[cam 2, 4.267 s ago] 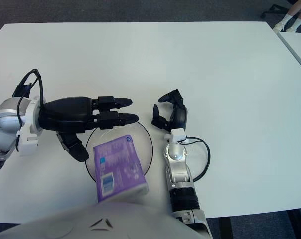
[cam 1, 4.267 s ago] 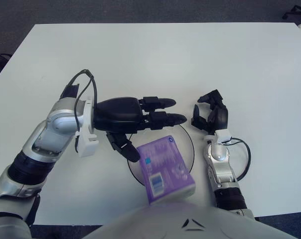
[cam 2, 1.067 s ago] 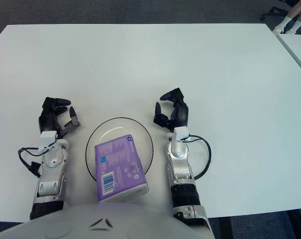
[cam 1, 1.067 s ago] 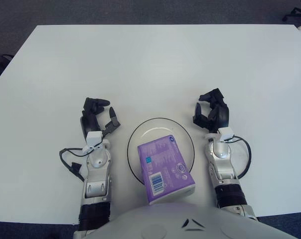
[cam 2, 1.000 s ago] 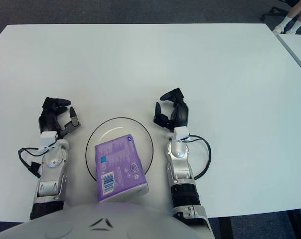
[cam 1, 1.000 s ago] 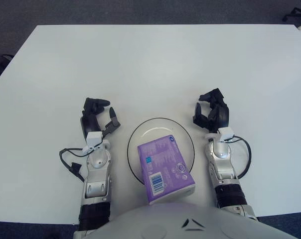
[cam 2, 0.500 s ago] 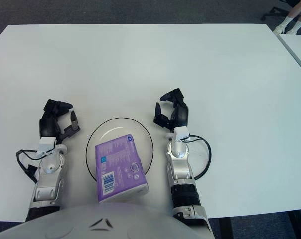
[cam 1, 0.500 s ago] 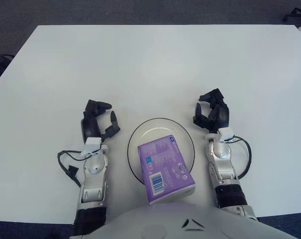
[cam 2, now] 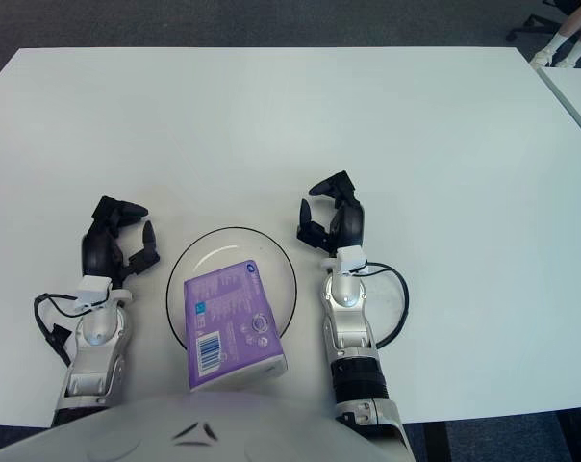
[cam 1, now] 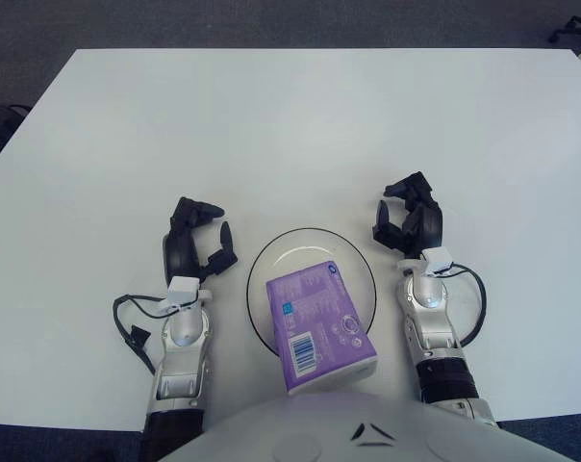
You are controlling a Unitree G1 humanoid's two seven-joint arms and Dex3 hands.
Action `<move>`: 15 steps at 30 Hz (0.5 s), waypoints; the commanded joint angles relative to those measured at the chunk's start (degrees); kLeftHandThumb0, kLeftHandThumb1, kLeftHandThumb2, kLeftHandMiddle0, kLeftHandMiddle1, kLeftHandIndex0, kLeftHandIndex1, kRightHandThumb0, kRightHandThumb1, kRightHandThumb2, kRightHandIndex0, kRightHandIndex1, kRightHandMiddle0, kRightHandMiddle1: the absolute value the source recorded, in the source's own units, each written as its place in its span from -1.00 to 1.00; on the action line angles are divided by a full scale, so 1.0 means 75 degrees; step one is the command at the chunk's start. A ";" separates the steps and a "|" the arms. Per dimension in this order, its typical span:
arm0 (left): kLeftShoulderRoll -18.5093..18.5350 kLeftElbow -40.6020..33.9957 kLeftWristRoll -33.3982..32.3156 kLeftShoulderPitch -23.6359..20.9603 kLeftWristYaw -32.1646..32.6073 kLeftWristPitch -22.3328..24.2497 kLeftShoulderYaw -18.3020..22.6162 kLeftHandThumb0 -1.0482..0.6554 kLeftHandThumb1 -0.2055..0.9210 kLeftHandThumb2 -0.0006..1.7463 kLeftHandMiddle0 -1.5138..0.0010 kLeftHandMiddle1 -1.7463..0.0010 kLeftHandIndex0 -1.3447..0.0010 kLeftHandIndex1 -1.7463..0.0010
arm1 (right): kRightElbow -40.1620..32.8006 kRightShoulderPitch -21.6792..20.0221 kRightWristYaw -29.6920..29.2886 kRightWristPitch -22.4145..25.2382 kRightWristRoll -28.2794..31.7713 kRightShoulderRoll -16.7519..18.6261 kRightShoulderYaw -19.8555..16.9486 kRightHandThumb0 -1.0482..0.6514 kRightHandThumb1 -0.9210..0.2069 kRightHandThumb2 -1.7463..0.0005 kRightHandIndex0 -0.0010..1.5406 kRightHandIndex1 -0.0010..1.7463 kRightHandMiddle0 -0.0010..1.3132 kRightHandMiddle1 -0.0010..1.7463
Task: Put the tissue paper into the plate.
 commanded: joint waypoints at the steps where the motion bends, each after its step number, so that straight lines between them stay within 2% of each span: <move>1: 0.0040 0.0415 -0.0041 0.0386 -0.0200 0.0210 -0.0092 -0.29 0.14 0.35 -0.42 -1.00 0.23 -1.00 | 0.0637 0.0882 0.0080 0.0564 0.0023 -0.0019 -0.0001 -0.25 -0.32 -0.19 -0.17 0.74 -0.33 1.00; 9: 0.0163 0.0745 -0.0087 0.0374 -0.0307 -0.0277 -0.0071 -0.29 0.15 0.34 -0.44 -1.00 0.24 -1.00 | 0.0545 0.0934 0.0276 0.0685 0.0185 0.0004 -0.0032 -0.25 -0.32 -0.19 -0.20 0.73 -0.33 1.00; 15: 0.0221 0.0824 0.0003 0.0385 -0.0300 -0.0330 -0.0069 -0.28 0.16 0.34 -0.45 -1.00 0.24 -1.00 | 0.0471 0.0985 0.0327 0.0709 0.0153 -0.0003 -0.0029 -0.25 -0.33 -0.18 -0.20 0.71 -0.34 1.00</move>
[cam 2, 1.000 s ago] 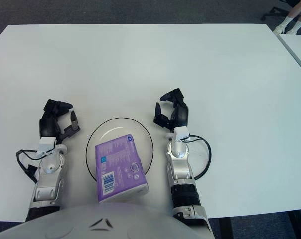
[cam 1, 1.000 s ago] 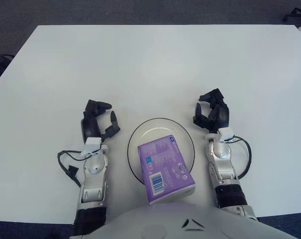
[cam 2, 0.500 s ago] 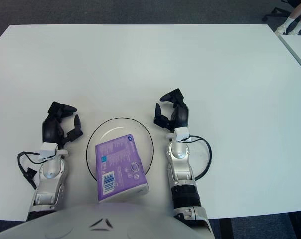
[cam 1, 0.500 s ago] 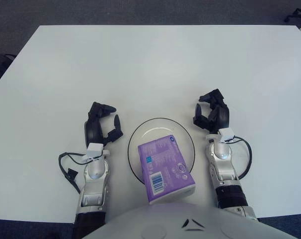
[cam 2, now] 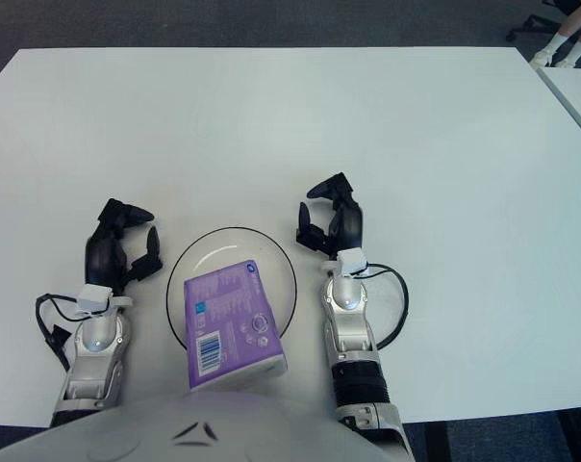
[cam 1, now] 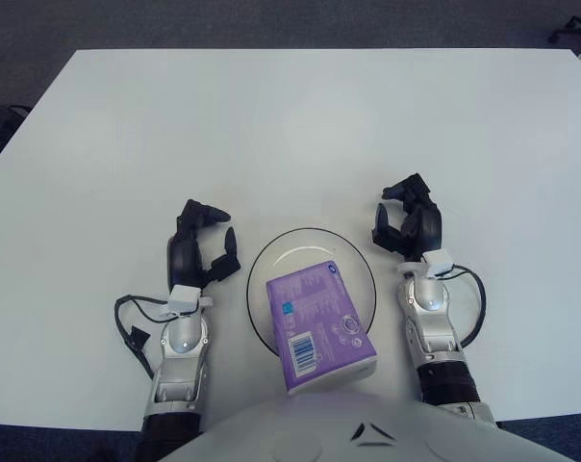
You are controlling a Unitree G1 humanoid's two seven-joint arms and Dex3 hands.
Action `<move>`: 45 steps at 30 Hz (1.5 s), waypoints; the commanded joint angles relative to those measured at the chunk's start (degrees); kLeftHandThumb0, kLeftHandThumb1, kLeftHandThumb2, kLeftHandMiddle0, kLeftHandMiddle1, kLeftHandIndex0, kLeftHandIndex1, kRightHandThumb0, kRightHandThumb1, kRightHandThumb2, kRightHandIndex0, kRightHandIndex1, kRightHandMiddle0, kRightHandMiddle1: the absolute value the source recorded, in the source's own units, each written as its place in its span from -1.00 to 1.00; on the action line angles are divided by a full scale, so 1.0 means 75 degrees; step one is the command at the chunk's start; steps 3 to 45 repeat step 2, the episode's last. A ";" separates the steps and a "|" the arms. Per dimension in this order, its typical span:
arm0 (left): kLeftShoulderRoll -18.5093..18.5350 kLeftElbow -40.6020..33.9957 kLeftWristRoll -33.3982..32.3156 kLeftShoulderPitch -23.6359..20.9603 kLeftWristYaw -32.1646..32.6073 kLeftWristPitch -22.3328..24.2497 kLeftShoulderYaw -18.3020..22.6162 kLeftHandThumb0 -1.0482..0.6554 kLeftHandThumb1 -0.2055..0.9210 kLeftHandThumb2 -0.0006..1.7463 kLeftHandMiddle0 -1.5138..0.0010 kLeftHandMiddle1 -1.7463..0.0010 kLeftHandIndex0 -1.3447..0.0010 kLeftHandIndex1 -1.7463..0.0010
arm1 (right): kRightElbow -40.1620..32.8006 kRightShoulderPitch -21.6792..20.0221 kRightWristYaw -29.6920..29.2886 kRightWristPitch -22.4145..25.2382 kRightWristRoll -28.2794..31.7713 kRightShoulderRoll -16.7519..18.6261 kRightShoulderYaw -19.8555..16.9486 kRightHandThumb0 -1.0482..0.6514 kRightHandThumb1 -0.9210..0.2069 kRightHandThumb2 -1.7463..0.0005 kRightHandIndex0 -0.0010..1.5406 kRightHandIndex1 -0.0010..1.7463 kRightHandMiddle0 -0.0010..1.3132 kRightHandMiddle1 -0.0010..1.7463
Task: Put the tissue paper into the plate.
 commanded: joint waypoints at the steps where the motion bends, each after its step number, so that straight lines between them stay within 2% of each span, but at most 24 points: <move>1: 0.0032 0.0453 0.0067 0.0369 -0.0070 0.0272 -0.0046 -0.28 0.16 0.33 -0.46 -1.00 0.25 -1.00 | 0.0571 0.0869 0.0041 0.0724 0.0061 -0.0007 -0.0036 -0.25 -0.34 -0.18 -0.21 0.70 -0.34 1.00; 45: 0.0037 0.0453 0.0065 0.0373 -0.0073 0.0281 -0.0047 -0.28 0.16 0.33 -0.46 -1.00 0.25 -1.00 | 0.0551 0.0878 0.0041 0.0745 0.0055 -0.0004 -0.0038 -0.25 -0.34 -0.18 -0.21 0.70 -0.34 1.00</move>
